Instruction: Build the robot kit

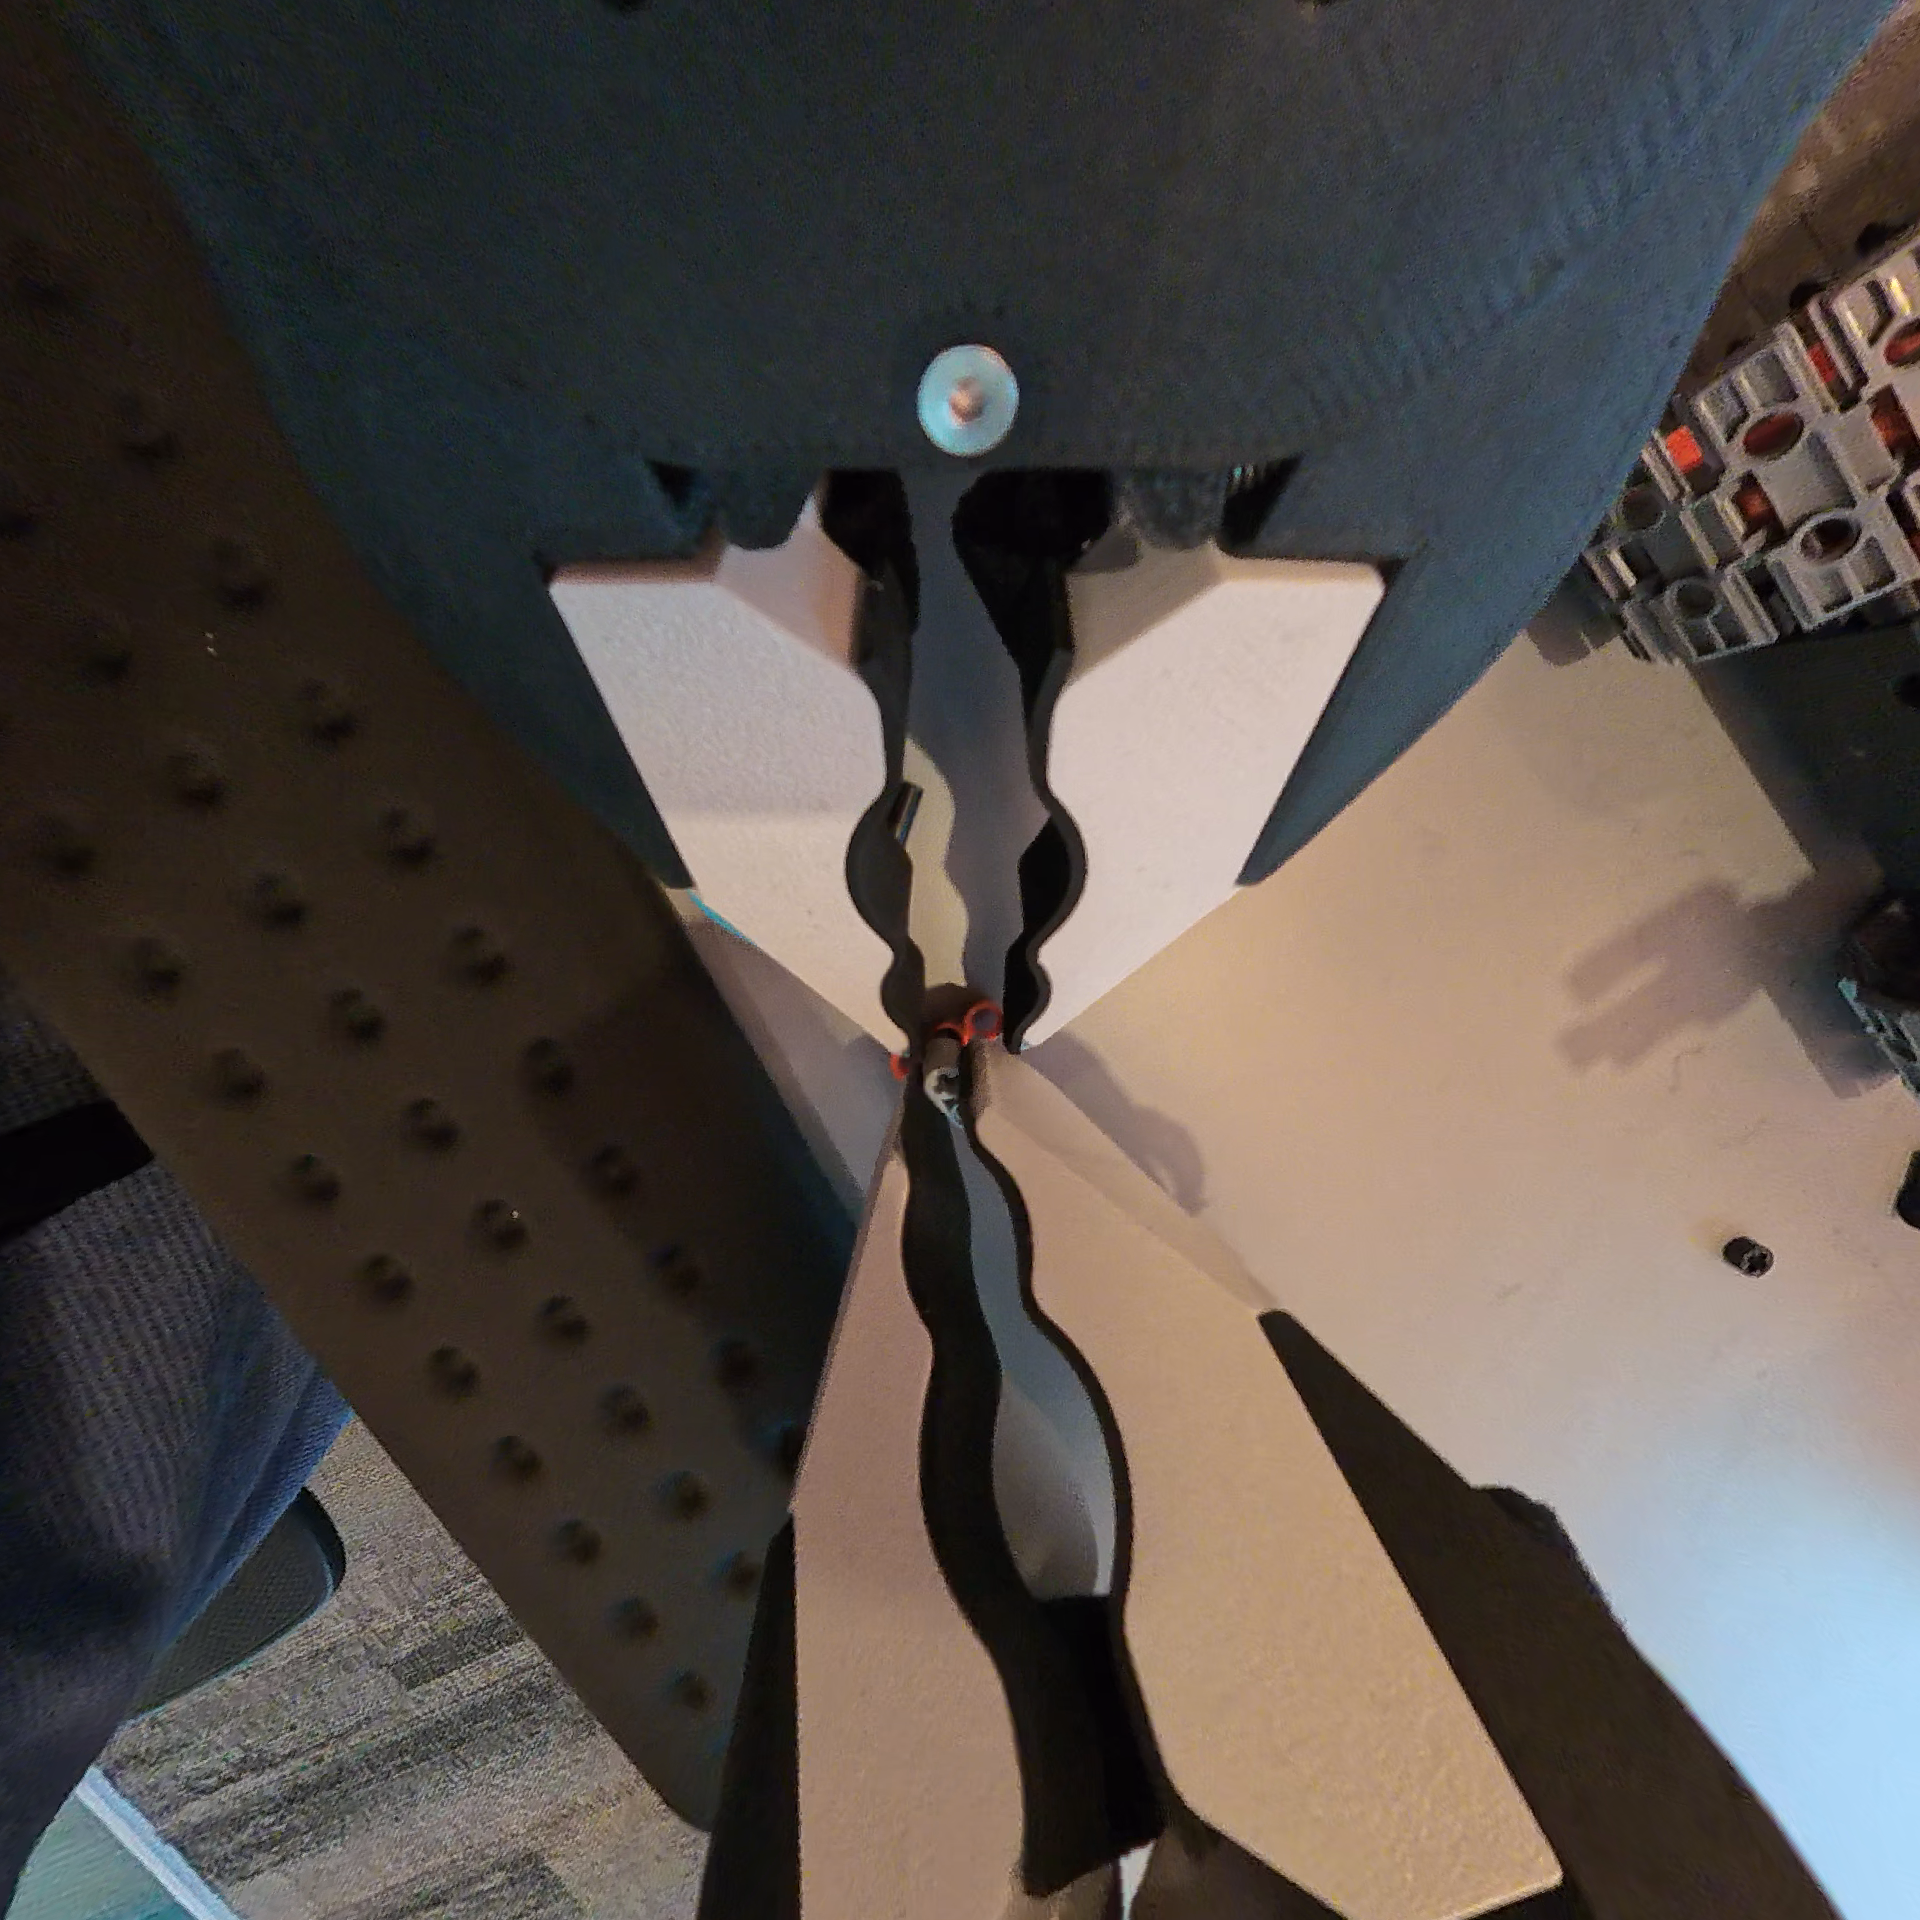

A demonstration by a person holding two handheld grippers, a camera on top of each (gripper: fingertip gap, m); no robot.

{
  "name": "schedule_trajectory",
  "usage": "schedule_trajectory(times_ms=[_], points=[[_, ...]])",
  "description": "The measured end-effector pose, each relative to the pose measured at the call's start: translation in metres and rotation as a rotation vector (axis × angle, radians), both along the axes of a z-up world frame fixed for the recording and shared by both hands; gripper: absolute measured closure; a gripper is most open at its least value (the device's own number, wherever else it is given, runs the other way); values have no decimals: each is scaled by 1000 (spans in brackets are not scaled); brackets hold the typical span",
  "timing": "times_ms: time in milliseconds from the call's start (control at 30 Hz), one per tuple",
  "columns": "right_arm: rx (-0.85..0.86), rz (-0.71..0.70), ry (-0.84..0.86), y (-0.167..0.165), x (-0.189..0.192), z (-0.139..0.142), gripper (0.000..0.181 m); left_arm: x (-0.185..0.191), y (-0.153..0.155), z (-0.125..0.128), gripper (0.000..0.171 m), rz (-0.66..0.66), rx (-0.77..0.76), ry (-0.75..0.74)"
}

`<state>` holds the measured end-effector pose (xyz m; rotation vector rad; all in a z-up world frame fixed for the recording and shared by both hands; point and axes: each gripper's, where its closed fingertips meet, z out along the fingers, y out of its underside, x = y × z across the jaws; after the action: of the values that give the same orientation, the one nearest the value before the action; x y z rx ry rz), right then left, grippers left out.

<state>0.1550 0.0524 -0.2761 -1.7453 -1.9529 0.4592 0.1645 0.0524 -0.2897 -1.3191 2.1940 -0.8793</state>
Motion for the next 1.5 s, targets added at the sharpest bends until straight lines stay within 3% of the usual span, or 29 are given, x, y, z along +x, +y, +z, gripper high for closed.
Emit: schedule_trajectory(times_ms=[500, 733, 1100, 1333, 1500], points=[[107, 41, -256, -1, 13, -2, 177, 10, -2, -1, 160, 1, -59, 33], [14, -31, -169, -1, 12, -2, 176, 10, -2, -1, 160, 10, -52, 28], [16, -103, 18, 1, 16, 1, 170, 11, -1, -2, 160, 14, -47, 21], [3, -66, 54, 2, 18, -3, 174, 11, -2, -3, 160, 9, -51, 22], [0, -79, -21, 1, 19, -3, 176, 12, -2, -3, 160, 10, -56, 21]])
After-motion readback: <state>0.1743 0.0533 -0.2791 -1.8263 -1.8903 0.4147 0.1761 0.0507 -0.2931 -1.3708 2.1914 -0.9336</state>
